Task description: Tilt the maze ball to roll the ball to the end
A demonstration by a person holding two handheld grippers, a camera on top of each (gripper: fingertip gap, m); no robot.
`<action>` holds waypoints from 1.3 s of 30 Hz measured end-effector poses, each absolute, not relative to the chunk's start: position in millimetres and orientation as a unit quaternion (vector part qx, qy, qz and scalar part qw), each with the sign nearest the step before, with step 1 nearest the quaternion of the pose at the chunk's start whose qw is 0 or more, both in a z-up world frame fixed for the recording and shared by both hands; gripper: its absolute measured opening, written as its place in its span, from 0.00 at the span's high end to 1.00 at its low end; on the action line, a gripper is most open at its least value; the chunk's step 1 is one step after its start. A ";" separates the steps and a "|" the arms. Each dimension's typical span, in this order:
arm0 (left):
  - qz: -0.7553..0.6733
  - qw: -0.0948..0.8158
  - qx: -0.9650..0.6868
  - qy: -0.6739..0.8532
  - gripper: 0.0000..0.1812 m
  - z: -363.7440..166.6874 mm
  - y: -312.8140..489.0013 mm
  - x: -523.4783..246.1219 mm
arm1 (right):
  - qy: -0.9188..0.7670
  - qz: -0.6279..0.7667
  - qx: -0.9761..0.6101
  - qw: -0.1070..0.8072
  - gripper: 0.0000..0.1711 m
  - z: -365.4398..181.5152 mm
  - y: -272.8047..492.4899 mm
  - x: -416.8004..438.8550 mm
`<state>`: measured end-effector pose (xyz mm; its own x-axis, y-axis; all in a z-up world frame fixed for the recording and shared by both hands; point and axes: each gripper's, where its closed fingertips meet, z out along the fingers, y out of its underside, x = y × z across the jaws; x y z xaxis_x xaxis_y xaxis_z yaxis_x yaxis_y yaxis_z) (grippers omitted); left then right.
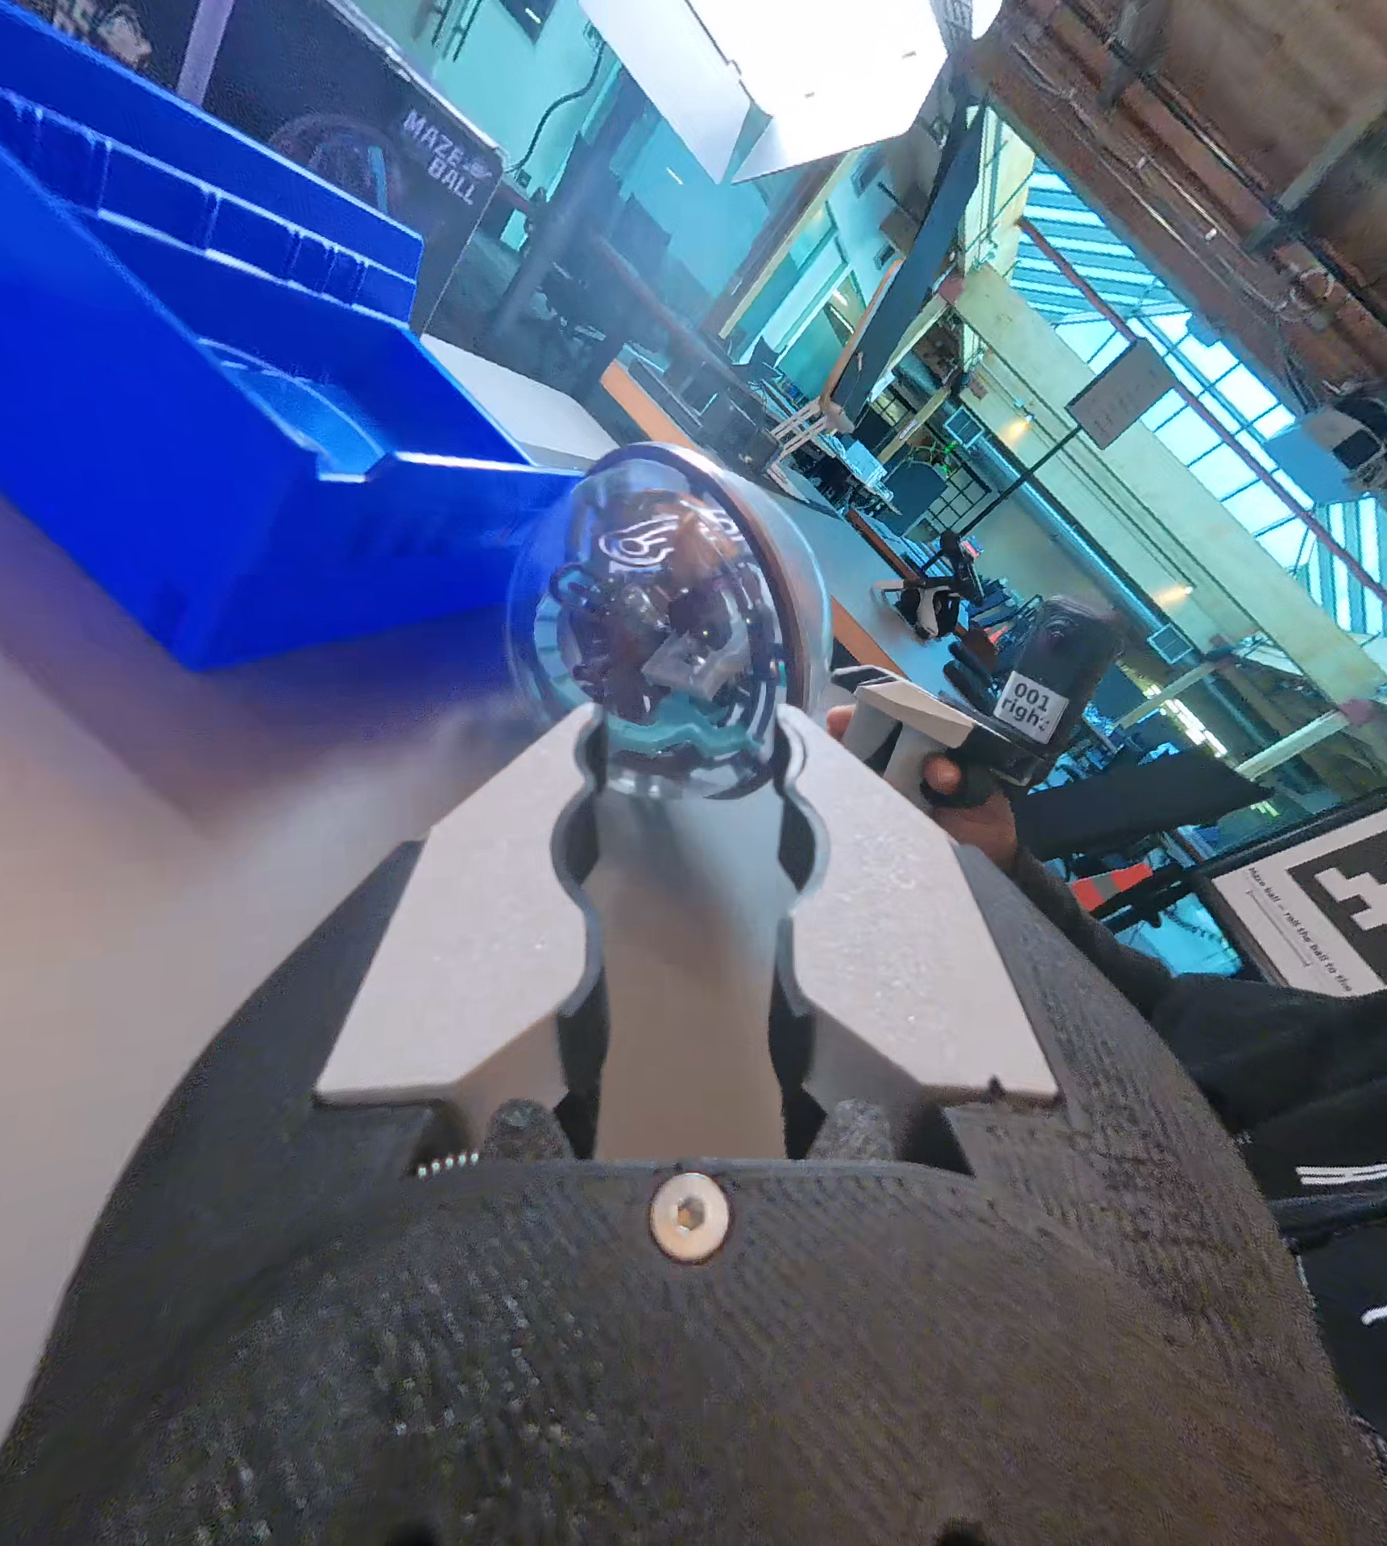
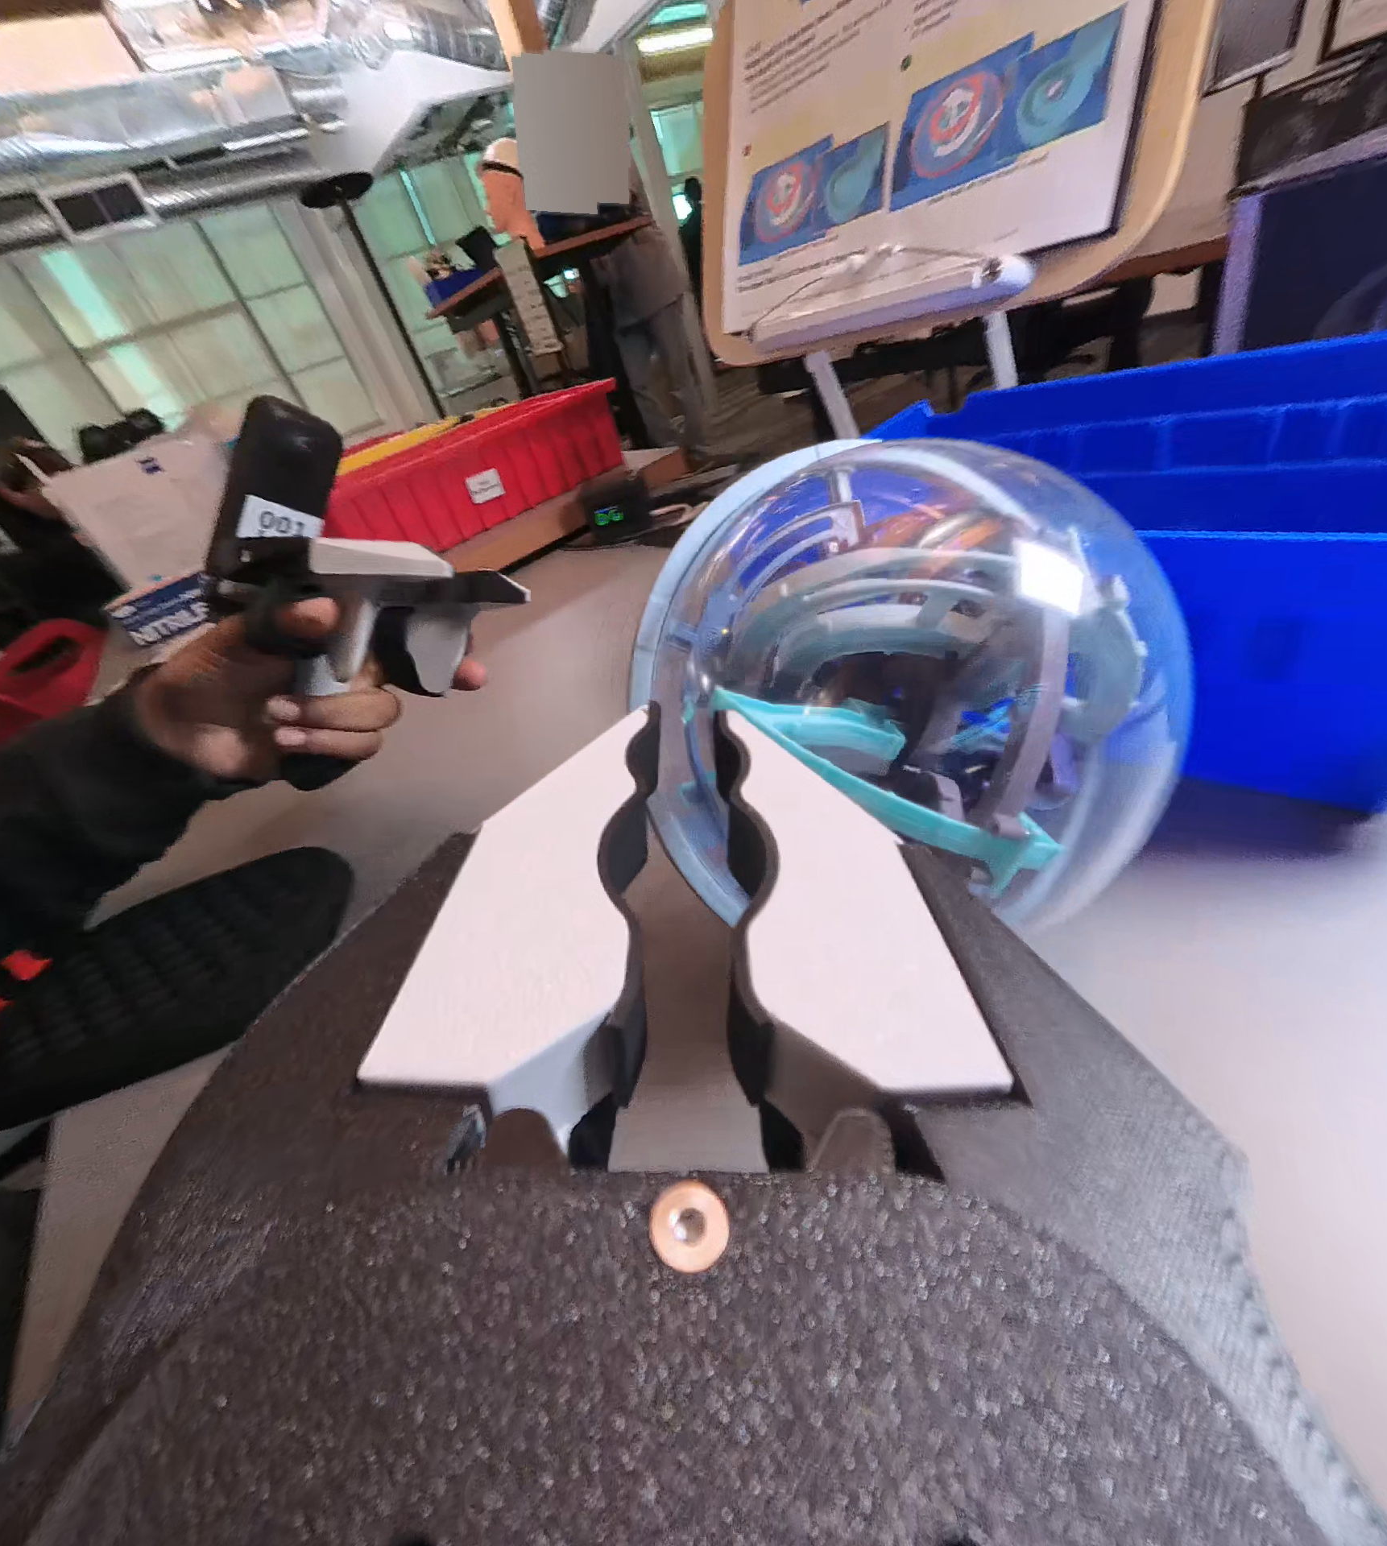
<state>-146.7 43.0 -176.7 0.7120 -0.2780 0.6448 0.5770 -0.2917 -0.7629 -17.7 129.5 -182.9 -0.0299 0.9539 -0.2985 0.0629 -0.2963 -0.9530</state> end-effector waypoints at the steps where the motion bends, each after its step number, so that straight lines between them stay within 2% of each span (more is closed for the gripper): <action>1: -0.362 0.589 -0.716 -0.096 0.75 -175.1 46.0 -145.0 | -0.443 0.558 -0.574 0.404 0.94 -182.2 134.6 -15.6; 6: -0.360 0.594 -0.716 -0.068 0.66 -177.1 66.2 -133.6 | -0.435 0.536 -0.579 0.434 0.90 -179.3 153.4 -5.7; 12: -0.360 0.590 -0.722 -0.036 0.58 -179.7 88.9 -108.3 | -0.430 0.482 -0.595 0.479 0.69 -179.9 184.1 4.9; 15: -0.329 0.607 -0.724 -0.011 0.55 -167.8 99.4 -102.4 | -0.438 0.484 -0.610 0.449 0.50 -188.4 194.9 1.8; 18: -0.299 0.622 -0.723 0.006 0.54 -157.2 108.7 -101.8 | -0.453 0.498 -0.613 0.414 0.42 -196.1 190.7 -8.5; 20: -0.289 0.628 -0.722 0.006 0.53 -153.9 112.4 -104.3 | -0.467 0.503 -0.597 0.415 0.45 -194.9 177.5 -14.0; 21: -0.286 0.630 -0.722 0.004 0.53 -153.5 112.5 -107.0 | -0.486 0.487 -0.577 0.440 0.60 -191.9 170.9 -13.3; 22: -0.280 0.632 -0.722 0.000 0.52 -153.4 111.7 -112.0 | -0.520 0.472 -0.531 0.474 0.84 -184.3 157.5 -9.8; 23: -0.270 0.638 -0.721 -0.007 0.51 -153.3 110.2 -119.9 | -0.547 0.471 -0.472 0.506 0.96 -172.1 139.5 -4.9; 24: -0.261 0.643 -0.719 -0.016 0.51 -153.4 107.9 -129.3 | -0.557 0.475 -0.432 0.527 0.99 -161.3 126.6 0.0; 26: -0.250 0.645 -0.721 -0.027 0.49 -156.4 103.2 -145.6 | -0.560 0.485 -0.426 0.519 0.90 -157.8 121.7 3.4; 28: -0.250 0.633 -0.732 -0.032 0.47 -164.6 100.7 -156.0 | -0.542 0.500 -0.477 0.478 0.71 -174.0 136.7 -1.1; 30: -0.275 0.622 -0.733 -0.032 0.45 -171.1 98.8 -157.6 | -0.528 0.524 -0.540 0.393 0.54 -201.7 142.8 -9.2; 32: -0.326 0.609 -0.722 -0.020 0.47 -174.2 93.7 -151.8 | -0.529 0.551 -0.559 0.323 0.50 -217.4 126.6 -17.5; 34: -0.389 0.598 -0.701 -0.012 0.50 -175.2 88.3 -144.7 | -0.542 0.566 -0.543 0.303 0.48 -221.1 104.2 -26.2; 39: -0.464 0.590 -0.660 -0.009 0.52 -177.0 80.4 -144.6 | -0.578 0.548 -0.499 0.341 0.47 -217.0 73.3 -40.8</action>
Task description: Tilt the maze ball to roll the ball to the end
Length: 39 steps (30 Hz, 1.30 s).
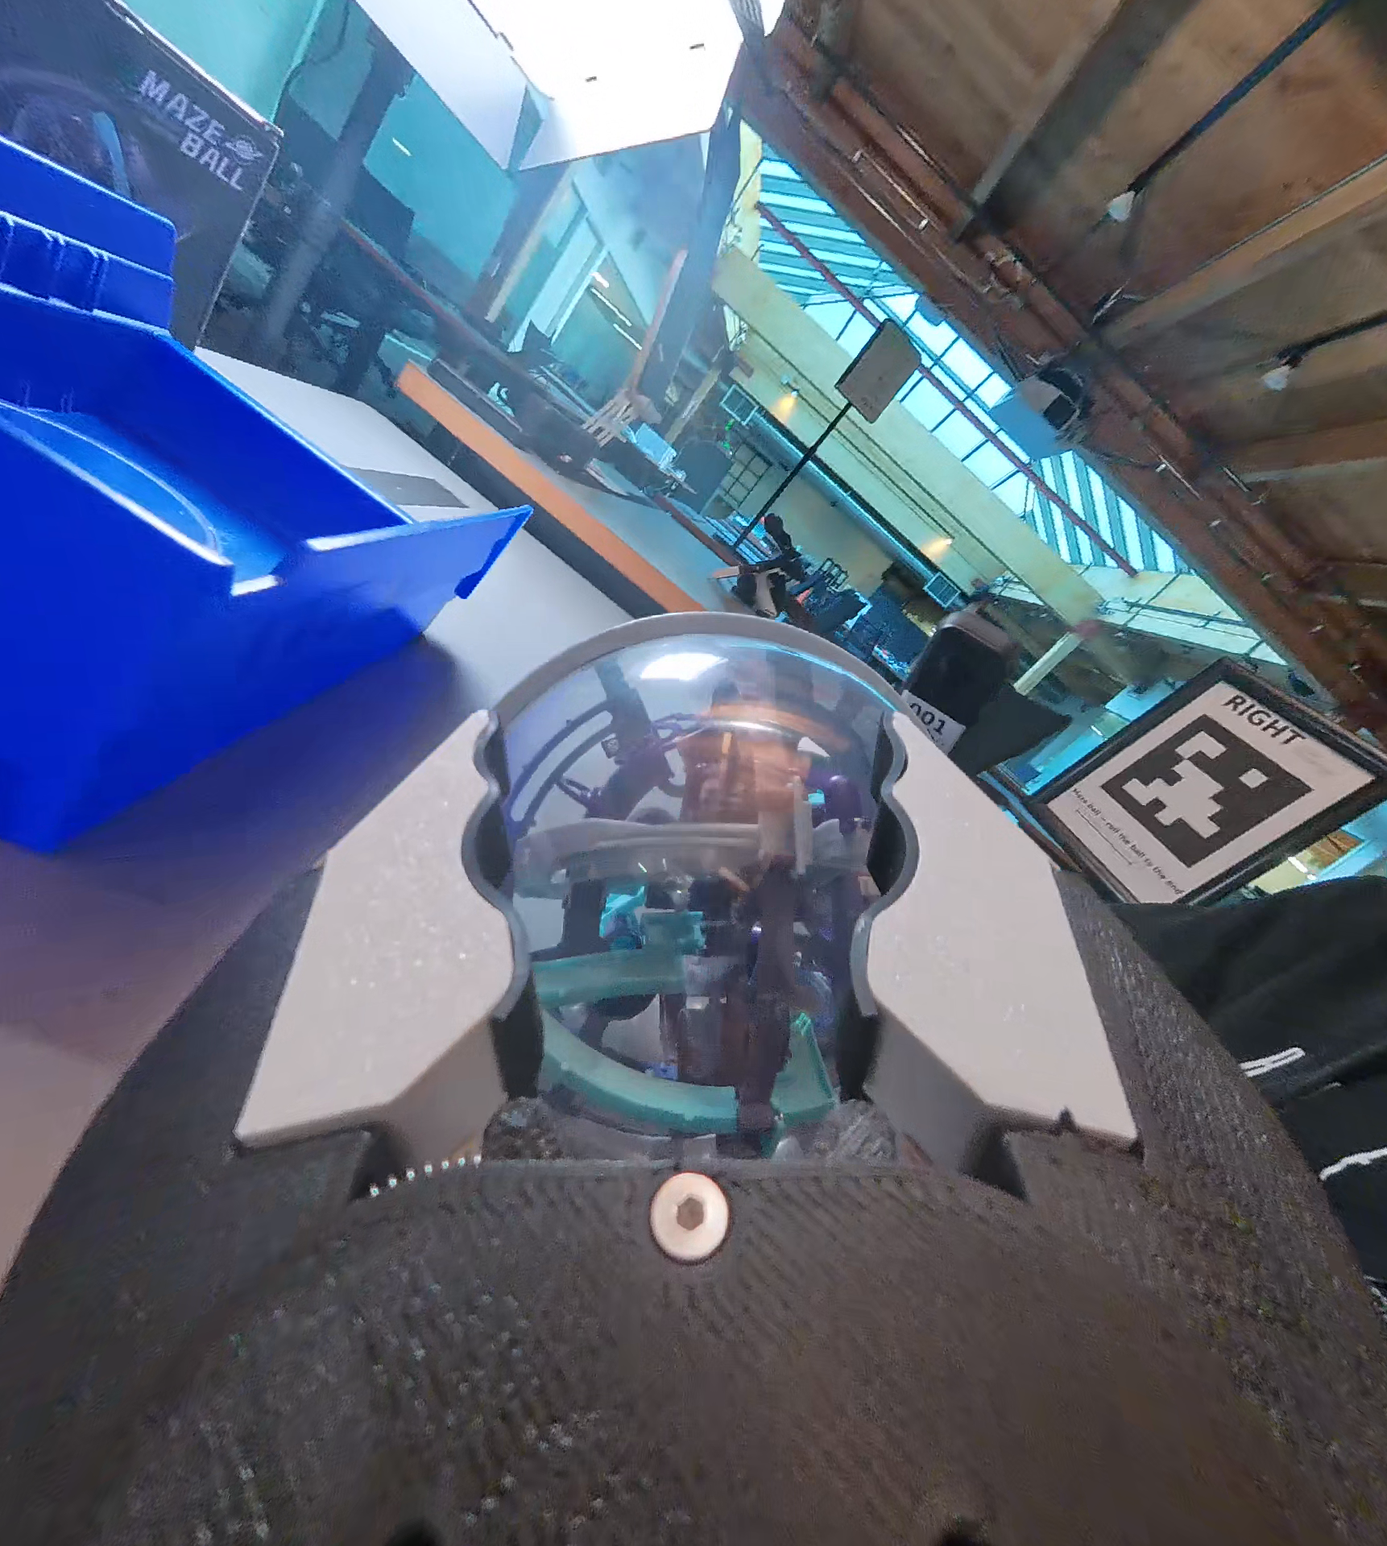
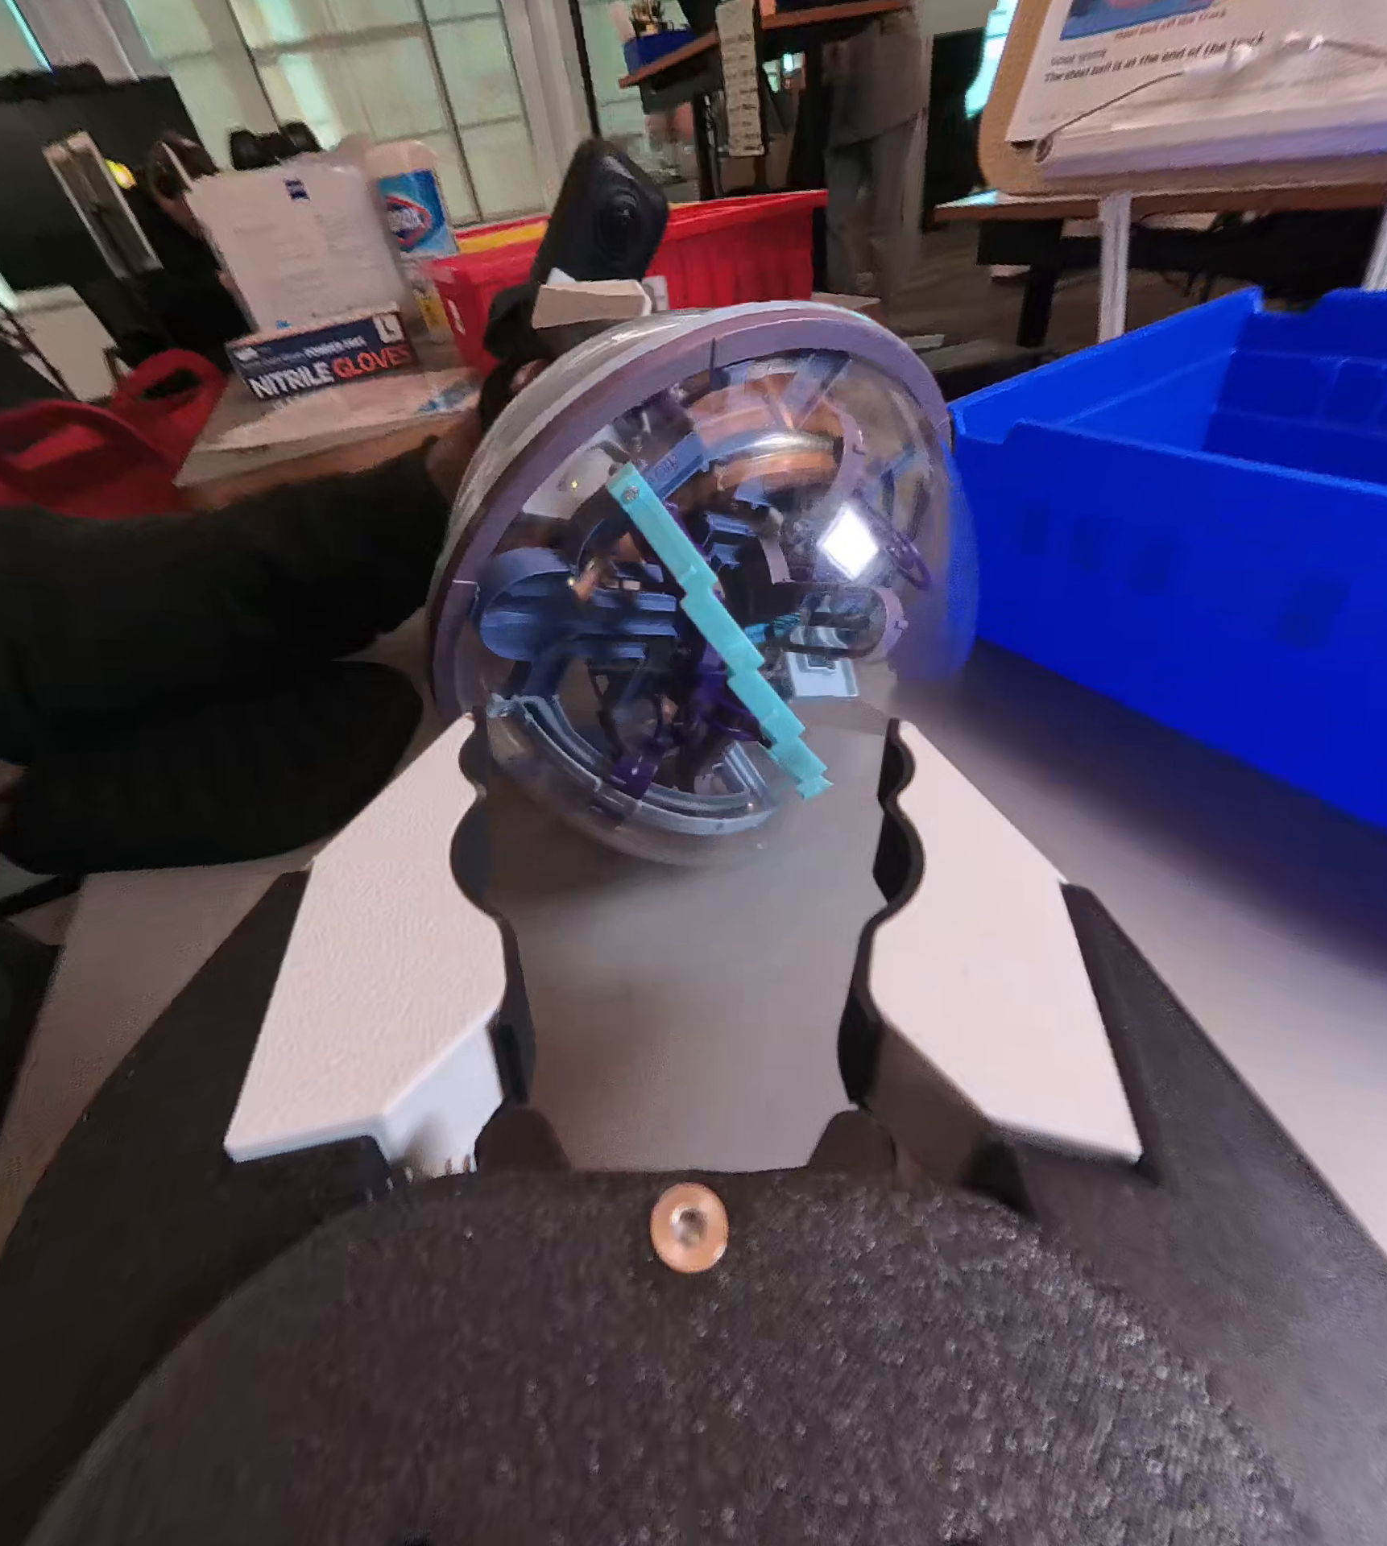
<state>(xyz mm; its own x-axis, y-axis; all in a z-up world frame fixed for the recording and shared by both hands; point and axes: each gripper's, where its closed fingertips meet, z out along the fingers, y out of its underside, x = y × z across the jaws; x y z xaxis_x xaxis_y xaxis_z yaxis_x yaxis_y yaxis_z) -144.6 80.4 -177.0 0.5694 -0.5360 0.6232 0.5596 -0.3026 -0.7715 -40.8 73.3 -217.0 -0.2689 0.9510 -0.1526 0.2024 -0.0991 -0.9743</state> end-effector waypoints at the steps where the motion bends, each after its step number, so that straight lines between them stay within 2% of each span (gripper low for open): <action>1: -0.462 0.595 -0.657 -0.006 0.53 -176.6 79.0 -145.3 | -0.583 0.535 -0.498 0.356 0.47 -217.4 73.0 -42.6; 8: -0.517 0.577 -0.632 0.023 0.55 -177.1 61.2 -146.9 | -0.605 0.504 -0.433 0.438 0.53 -175.7 45.6 -49.5; 12: -0.432 0.610 -0.664 0.012 0.62 -177.0 50.3 -188.4 | -0.652 0.490 -0.381 0.435 0.54 -171.0 17.5 -51.5; 17: -0.347 0.670 -0.654 0.057 0.46 -138.8 14.4 -192.5 | -0.628 0.507 -0.430 0.405 0.52 -188.3 50.1 -59.0; 20: -0.300 0.643 -0.700 0.077 0.45 -158.0 16.7 -189.2 | -0.630 0.508 -0.457 0.368 0.51 -209.8 66.9 -71.9; 22: -0.261 0.645 -0.716 0.053 0.52 -169.7 24.9 -206.0 | -0.630 0.513 -0.478 0.334 0.50 -224.9 74.8 -84.1; 24: -0.316 0.640 -0.701 0.003 0.63 -169.3 25.7 -218.2 | -0.622 0.532 -0.489 0.302 0.51 -232.8 76.9 -95.0; 26: -0.359 0.634 -0.683 -0.042 0.75 -172.0 25.6 -230.7 | -0.604 0.558 -0.502 0.266 0.57 -235.1 78.3 -101.4; 30: -0.392 0.614 -0.683 -0.049 0.88 -178.7 18.3 -237.2 | -0.569 0.595 -0.525 0.217 0.70 -236.6 84.5 -98.6; 39: -0.371 0.578 -0.725 -0.054 0.94 -203.7 18.5 -241.0 | -0.501 0.639 -0.568 0.133 0.70 -240.7 110.2 -121.2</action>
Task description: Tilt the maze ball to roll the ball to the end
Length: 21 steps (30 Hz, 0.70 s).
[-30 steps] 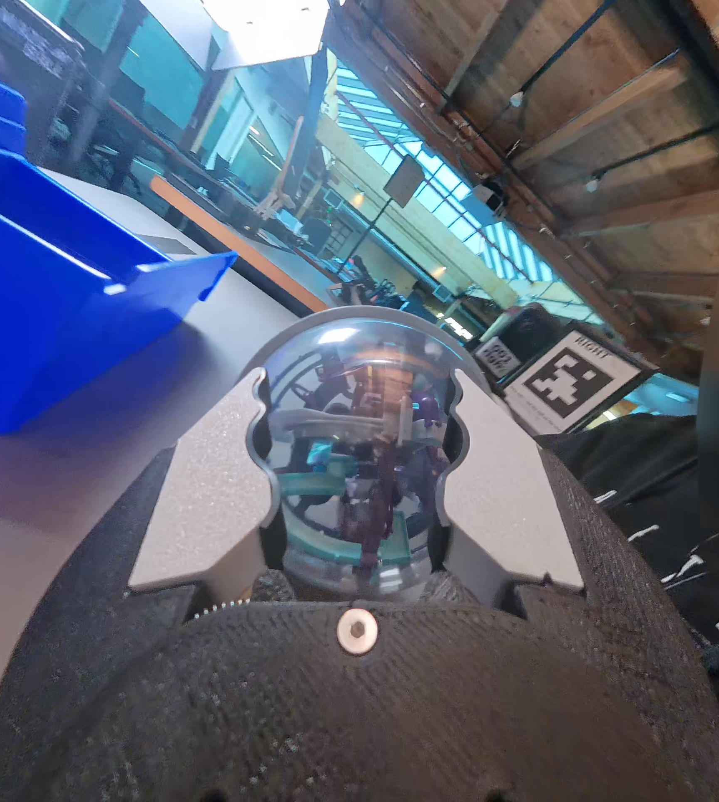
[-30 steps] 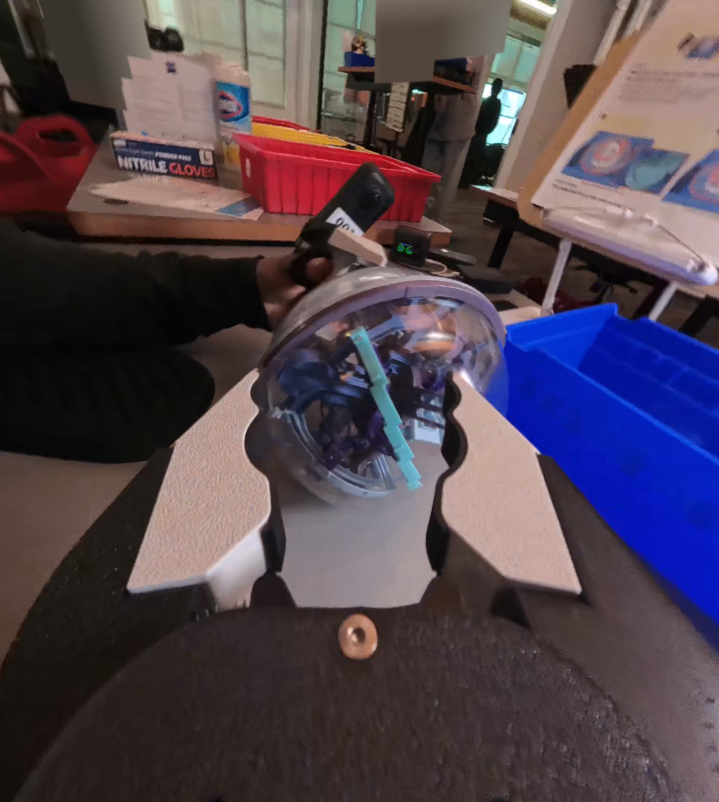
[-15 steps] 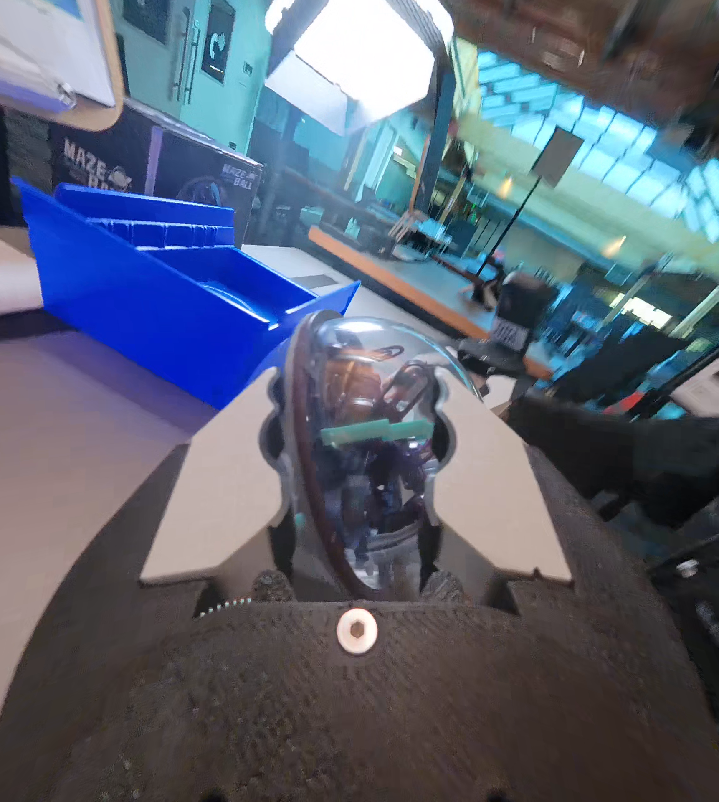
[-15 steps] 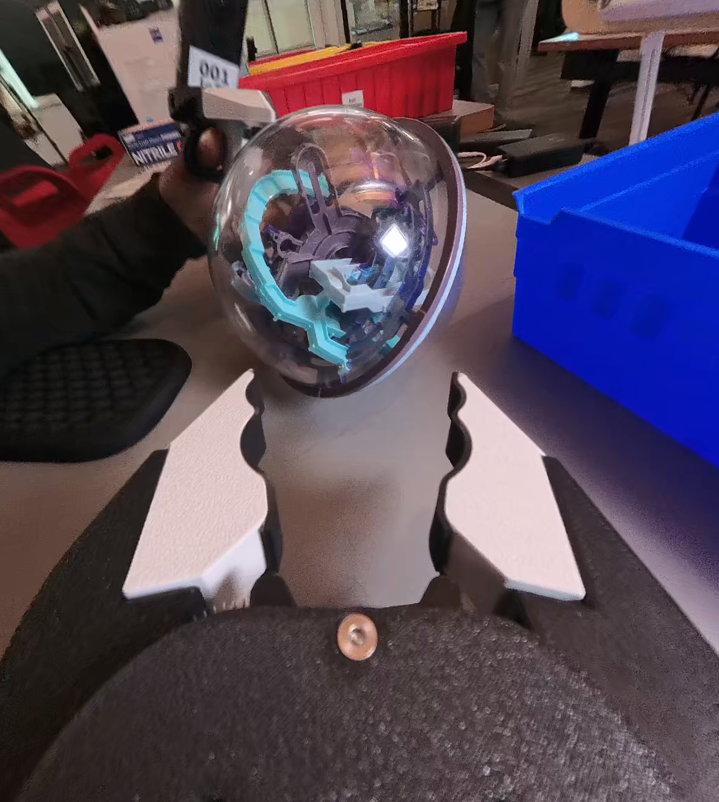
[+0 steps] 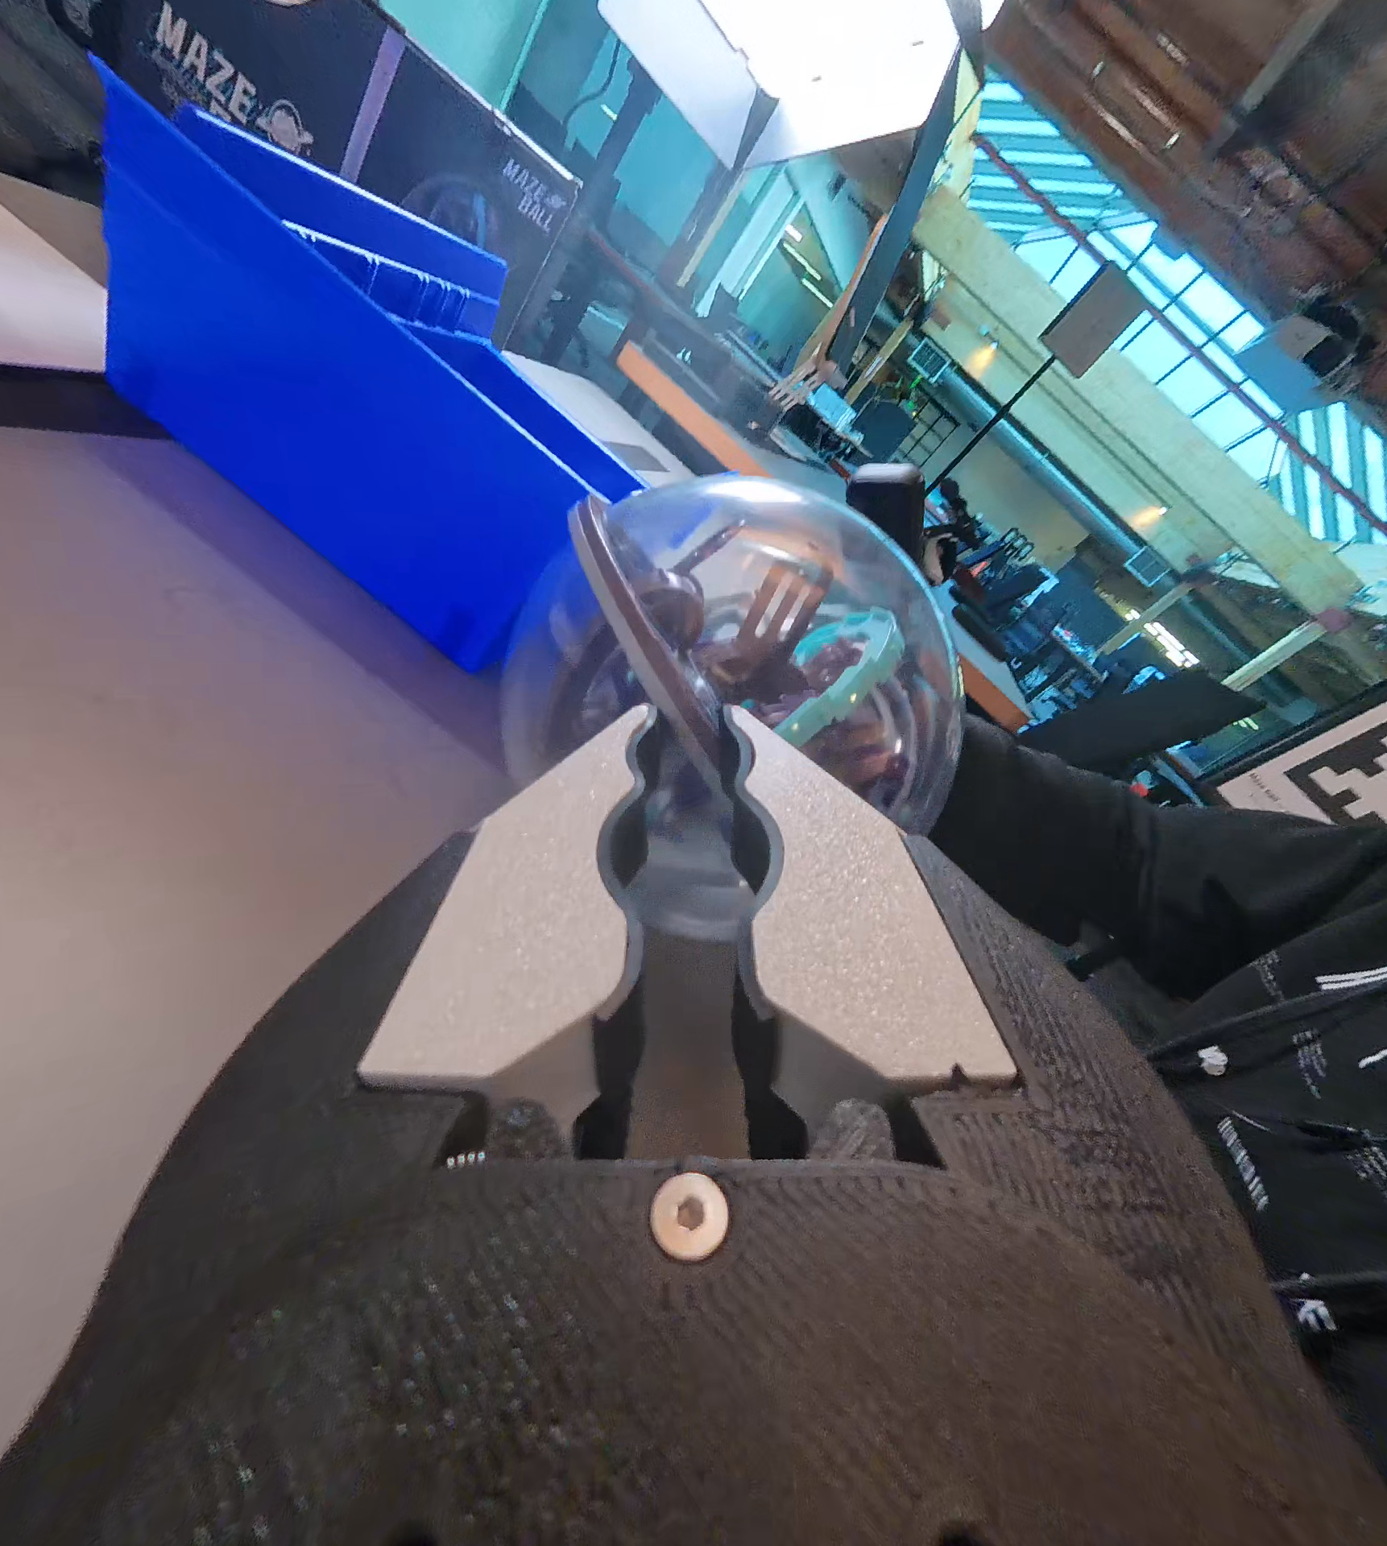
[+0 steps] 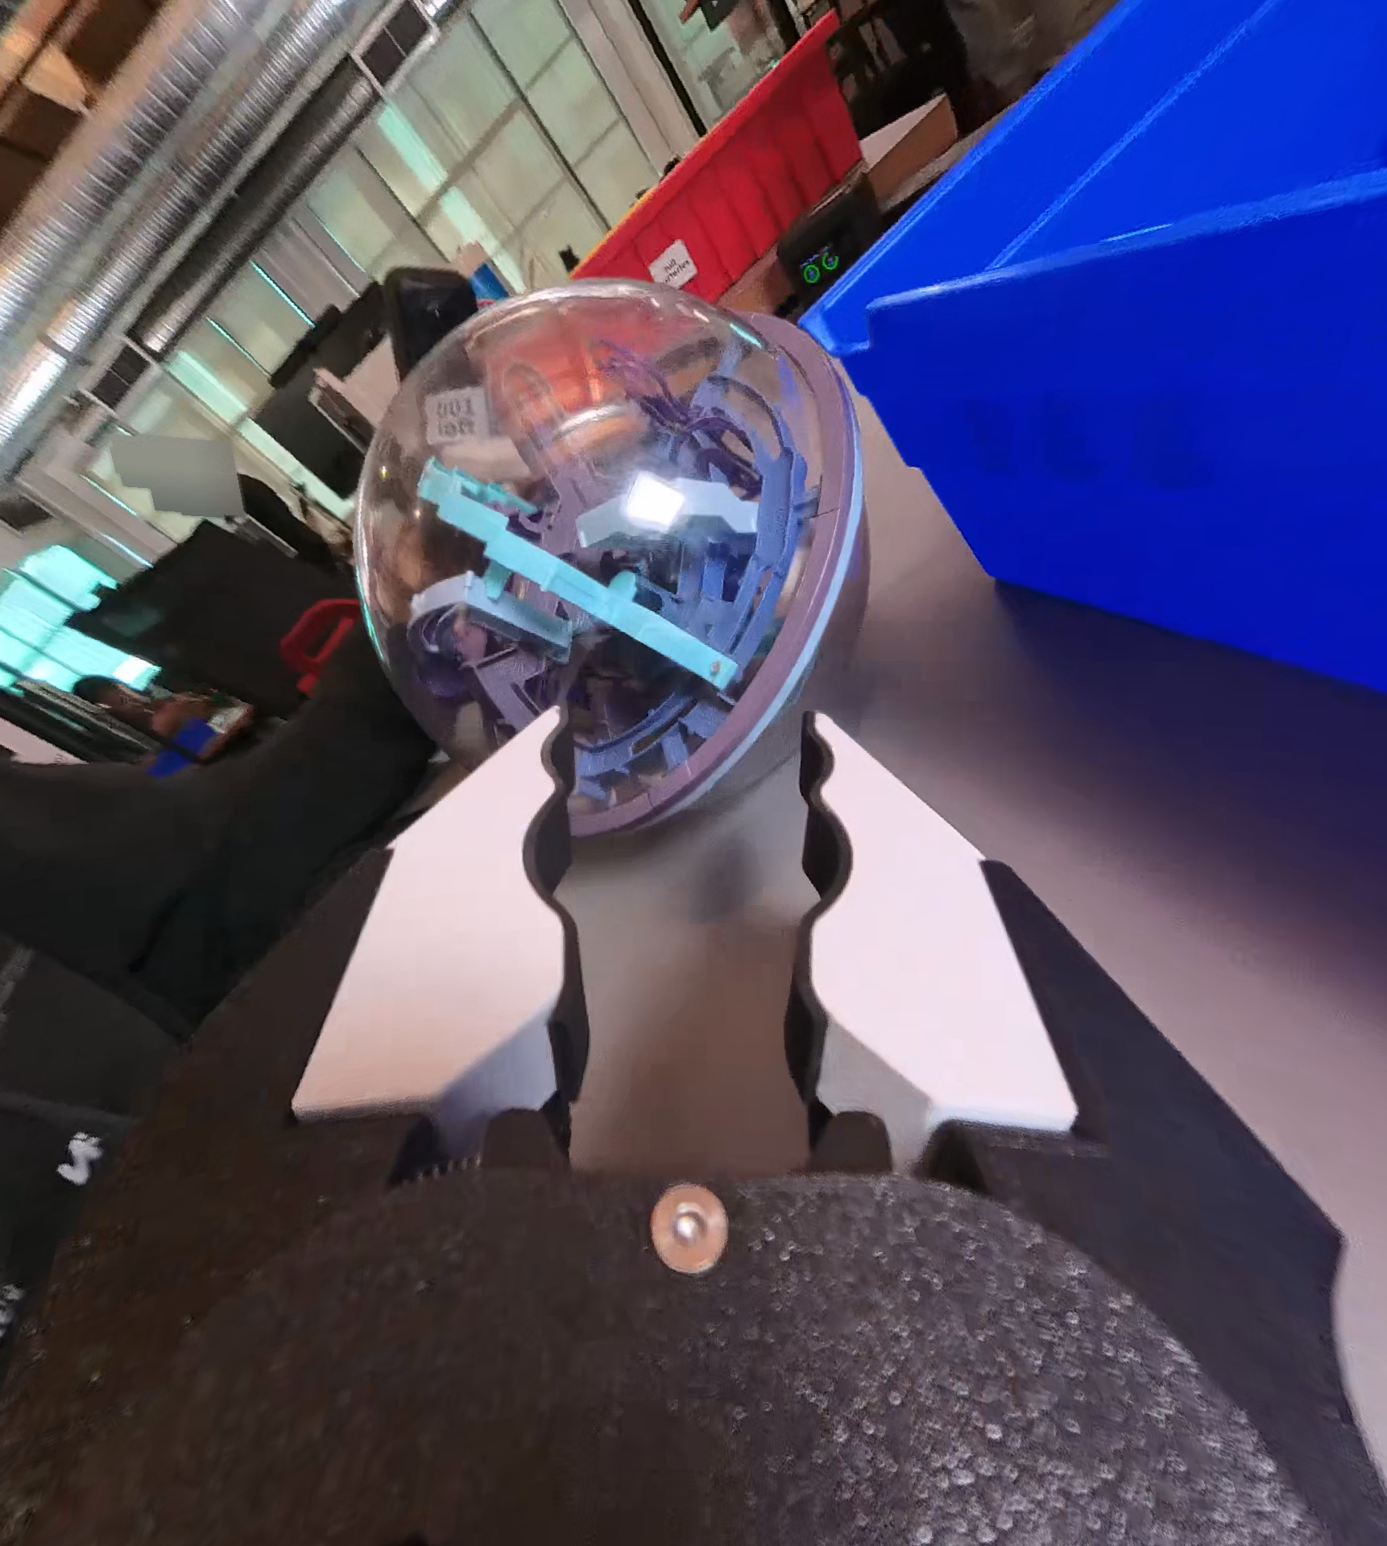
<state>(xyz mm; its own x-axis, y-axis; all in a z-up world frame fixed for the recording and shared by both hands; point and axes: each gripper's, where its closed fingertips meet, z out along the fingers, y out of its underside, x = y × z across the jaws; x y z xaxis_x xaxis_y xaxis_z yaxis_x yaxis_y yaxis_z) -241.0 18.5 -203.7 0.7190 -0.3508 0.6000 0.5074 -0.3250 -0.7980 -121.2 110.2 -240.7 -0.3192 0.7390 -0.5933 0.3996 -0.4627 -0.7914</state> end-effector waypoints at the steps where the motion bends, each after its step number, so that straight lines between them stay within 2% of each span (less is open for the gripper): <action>1: -0.371 0.577 -0.725 -0.055 0.94 -205.6 19.3 -241.2 | -0.494 0.649 -0.566 0.117 0.68 -239.0 111.5 -123.9; 3: -0.388 0.574 -0.718 -0.061 0.92 -205.1 18.0 -242.8 | -0.476 0.666 -0.565 0.098 0.69 -235.4 117.1 -127.8; 5: -0.403 0.571 -0.712 -0.066 0.89 -203.6 14.8 -244.2 | -0.456 0.685 -0.563 0.080 0.76 -231.0 120.8 -129.5; 10: -0.450 0.525 -0.721 -0.047 0.73 -215.1 6.4 -228.6 | -0.435 0.697 -0.569 0.043 0.82 -232.7 114.3 -130.5; 14: -0.480 0.514 -0.710 -0.039 0.78 -218.9 3.2 -225.9 | -0.408 0.701 -0.585 0.022 0.93 -236.3 117.9 -130.4; 18: -0.481 0.522 -0.703 -0.047 0.87 -217.1 5.3 -228.2 | -0.407 0.700 -0.587 0.018 0.91 -237.3 117.3 -127.8; 21: -0.469 0.535 -0.700 -0.050 0.95 -216.9 6.2 -233.0 | -0.408 0.704 -0.582 0.004 0.92 -236.8 112.6 -126.7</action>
